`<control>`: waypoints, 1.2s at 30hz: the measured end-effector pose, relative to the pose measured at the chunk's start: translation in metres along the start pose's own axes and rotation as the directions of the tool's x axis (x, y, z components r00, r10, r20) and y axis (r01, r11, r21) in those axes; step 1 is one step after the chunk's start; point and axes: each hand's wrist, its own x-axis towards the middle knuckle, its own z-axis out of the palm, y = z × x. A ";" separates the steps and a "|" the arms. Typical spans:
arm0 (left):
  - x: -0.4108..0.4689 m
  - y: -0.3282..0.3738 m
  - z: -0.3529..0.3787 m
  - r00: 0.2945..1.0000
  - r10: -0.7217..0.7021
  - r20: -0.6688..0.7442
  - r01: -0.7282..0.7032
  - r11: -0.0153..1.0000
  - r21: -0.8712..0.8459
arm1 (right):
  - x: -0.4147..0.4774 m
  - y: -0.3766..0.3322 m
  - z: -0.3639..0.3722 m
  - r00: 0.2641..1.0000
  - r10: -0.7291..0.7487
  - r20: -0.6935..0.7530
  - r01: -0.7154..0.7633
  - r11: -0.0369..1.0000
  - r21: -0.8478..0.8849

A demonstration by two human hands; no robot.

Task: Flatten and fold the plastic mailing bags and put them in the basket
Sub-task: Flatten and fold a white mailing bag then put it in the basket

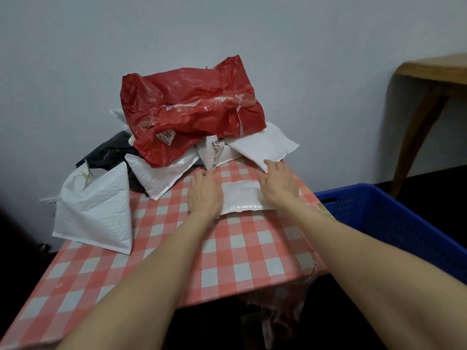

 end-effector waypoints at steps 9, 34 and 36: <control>-0.002 0.000 0.020 0.851 0.178 0.494 -0.279 0.951 0.137 | -0.009 -0.009 0.028 0.856 -0.141 0.497 0.287 0.930 -0.231; -0.003 0.007 0.027 0.840 0.141 0.524 -0.282 0.939 0.199 | -0.011 -0.009 0.032 0.826 -0.046 0.562 0.242 0.929 -0.280; -0.007 0.006 0.029 0.848 0.153 0.507 -0.278 0.944 0.179 | -0.010 -0.008 0.033 0.824 -0.049 0.564 0.245 0.929 -0.276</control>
